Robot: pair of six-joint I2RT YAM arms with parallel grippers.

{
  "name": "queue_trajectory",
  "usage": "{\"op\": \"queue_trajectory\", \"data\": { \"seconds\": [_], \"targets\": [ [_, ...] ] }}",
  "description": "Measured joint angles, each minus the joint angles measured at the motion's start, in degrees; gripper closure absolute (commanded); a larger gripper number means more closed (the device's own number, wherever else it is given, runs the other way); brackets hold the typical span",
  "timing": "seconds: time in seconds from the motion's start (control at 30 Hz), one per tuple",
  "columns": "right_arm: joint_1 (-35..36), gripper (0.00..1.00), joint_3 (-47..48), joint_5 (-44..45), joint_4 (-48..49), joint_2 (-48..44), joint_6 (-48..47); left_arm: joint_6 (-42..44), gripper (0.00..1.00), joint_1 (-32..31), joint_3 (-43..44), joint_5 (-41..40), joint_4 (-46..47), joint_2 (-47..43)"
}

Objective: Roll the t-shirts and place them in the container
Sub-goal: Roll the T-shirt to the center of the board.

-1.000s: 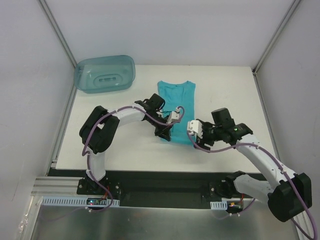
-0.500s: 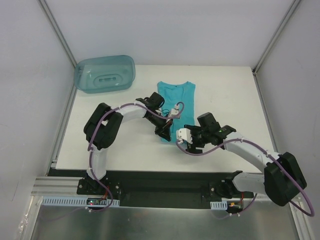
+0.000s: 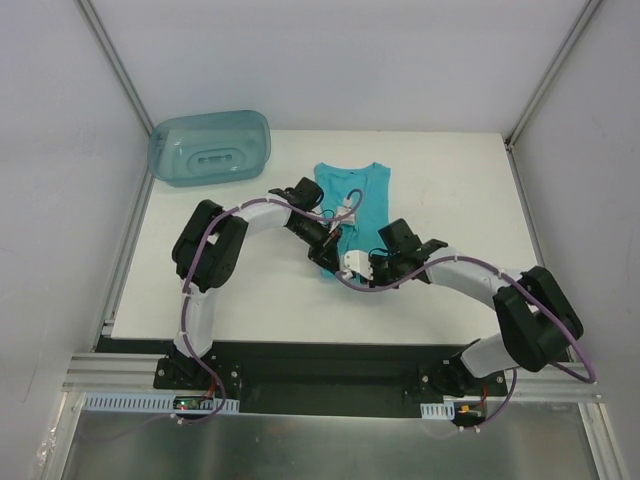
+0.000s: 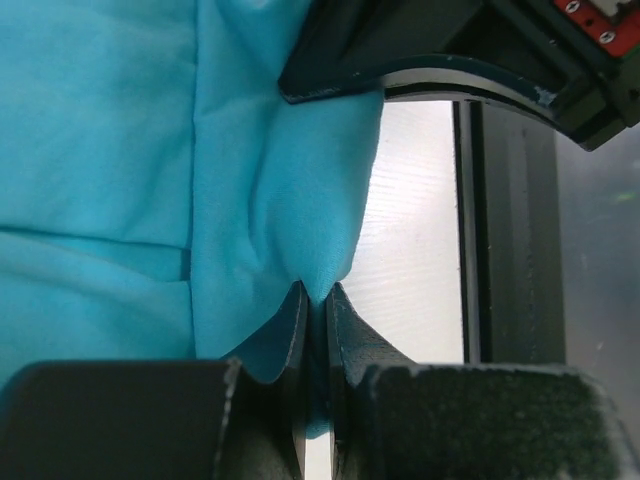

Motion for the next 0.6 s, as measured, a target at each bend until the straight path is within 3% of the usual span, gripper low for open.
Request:
{"op": "queue_trajectory", "data": {
  "seconds": [0.13, 0.3, 0.6],
  "targets": [
    [-2.4, 0.90, 6.2, -5.2, -8.7, 1.2, -1.1, -2.9, 1.00, 2.3, 2.8, 3.6, -2.9, 1.1],
    [-7.5, 0.90, 17.8, -14.1, -24.3, 9.3, -4.5, -4.0, 1.00, 3.6, 8.2, 7.1, -9.9, 3.6],
    [-13.0, 0.89, 29.2, -23.8, -44.7, 24.2, -11.9, 3.8, 1.00, 3.1, 19.1, 10.2, -28.9, 13.4]
  ]
}}
